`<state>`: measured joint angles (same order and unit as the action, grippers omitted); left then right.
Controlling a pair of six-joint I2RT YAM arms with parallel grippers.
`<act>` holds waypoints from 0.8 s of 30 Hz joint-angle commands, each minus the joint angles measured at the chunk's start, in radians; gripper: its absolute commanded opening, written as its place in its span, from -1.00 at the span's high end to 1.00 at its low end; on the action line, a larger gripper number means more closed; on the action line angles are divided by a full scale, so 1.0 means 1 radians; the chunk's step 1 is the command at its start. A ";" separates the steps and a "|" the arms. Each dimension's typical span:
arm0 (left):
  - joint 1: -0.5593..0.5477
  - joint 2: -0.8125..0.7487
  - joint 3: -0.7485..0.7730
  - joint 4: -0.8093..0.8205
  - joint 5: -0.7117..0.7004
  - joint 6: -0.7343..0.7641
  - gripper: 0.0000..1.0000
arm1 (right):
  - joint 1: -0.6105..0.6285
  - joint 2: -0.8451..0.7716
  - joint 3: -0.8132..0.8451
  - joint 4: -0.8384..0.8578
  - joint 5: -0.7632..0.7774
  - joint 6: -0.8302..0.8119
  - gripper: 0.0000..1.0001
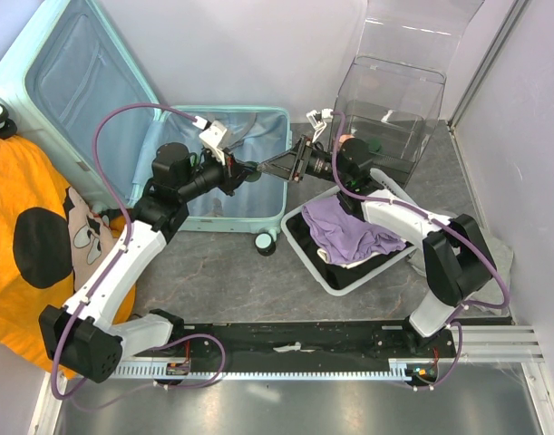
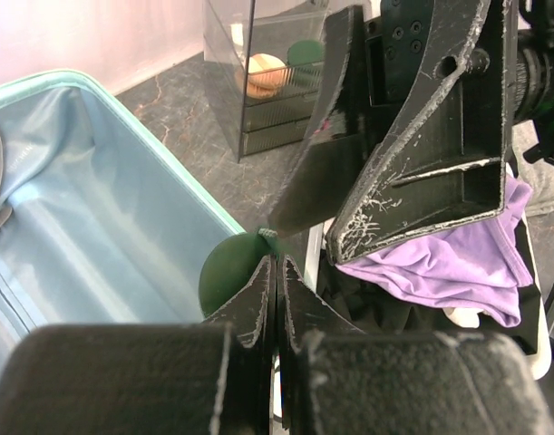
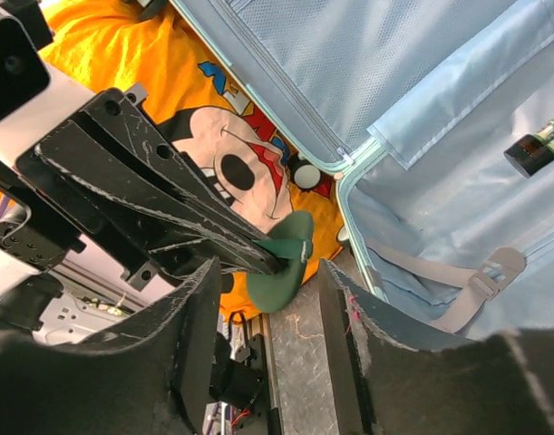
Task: Open, take out, and arrange the luggage
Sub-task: Pick up the personal item from the luggage.
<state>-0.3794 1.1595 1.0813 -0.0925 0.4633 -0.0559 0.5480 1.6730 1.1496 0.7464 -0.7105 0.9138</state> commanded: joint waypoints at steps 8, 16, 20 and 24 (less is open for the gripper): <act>-0.009 -0.021 -0.004 0.060 0.009 0.044 0.97 | 0.006 -0.009 0.007 -0.016 0.008 -0.050 -0.05; -0.015 -0.024 -0.012 0.077 0.028 0.028 0.97 | 0.006 0.024 -0.004 0.140 -0.064 0.052 0.24; -0.018 -0.033 -0.020 0.089 0.032 0.021 0.97 | 0.006 0.031 0.001 0.148 -0.076 0.056 0.38; -0.019 -0.046 -0.032 0.119 0.032 0.018 0.97 | 0.006 0.031 0.001 0.123 -0.076 0.034 0.41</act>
<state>-0.3904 1.1439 1.0576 -0.0536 0.4751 -0.0547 0.5480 1.6993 1.1484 0.8158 -0.7517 0.9520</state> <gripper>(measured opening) 0.022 0.313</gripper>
